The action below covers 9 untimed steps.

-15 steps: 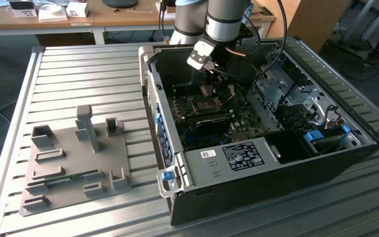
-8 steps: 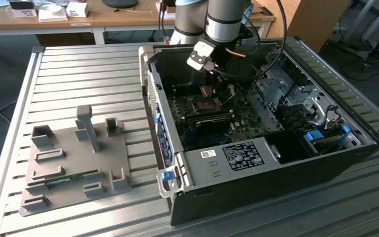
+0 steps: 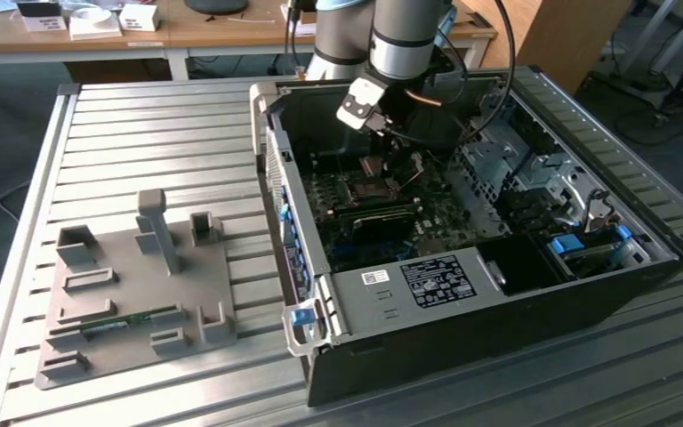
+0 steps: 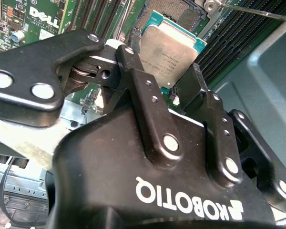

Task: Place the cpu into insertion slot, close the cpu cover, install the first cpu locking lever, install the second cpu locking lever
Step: 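Place the cpu into insertion slot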

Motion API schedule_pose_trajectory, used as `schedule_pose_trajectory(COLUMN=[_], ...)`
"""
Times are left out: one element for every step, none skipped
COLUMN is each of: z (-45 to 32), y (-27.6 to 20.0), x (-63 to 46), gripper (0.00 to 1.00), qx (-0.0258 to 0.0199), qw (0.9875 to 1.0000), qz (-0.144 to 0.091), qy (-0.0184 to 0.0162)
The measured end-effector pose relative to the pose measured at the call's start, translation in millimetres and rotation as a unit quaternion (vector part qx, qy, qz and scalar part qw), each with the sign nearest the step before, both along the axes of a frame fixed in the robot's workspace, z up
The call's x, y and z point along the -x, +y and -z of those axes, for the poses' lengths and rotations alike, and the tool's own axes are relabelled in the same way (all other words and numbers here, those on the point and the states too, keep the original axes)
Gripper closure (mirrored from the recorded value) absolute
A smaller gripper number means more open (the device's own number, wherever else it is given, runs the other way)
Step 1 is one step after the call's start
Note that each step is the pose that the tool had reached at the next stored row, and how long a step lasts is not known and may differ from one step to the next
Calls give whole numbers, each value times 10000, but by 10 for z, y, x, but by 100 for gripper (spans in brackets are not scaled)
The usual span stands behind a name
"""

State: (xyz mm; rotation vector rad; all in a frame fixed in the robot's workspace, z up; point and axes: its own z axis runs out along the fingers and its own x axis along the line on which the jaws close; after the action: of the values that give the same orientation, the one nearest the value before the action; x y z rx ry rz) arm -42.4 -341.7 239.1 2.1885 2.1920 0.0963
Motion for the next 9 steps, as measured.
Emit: schedule_pose_trajectory(z=[22,22,23,26,28,30,33,36,40], y=[0,0,0,0,0,0,0,0,0], x=[0,0,0,0,0,0,0,0,0], gripper=[46,46,46,46,46,46,46,46,46], qx=[0,0,0,-1,-1,-1,0,-1,-1], qw=[10000,10000,10000,10000,10000,10000,10000,10000,10000], qz=[0,0,0,0,0,0,0,0,0], qy=[0,0,0,0,-1,0,0,0,0])
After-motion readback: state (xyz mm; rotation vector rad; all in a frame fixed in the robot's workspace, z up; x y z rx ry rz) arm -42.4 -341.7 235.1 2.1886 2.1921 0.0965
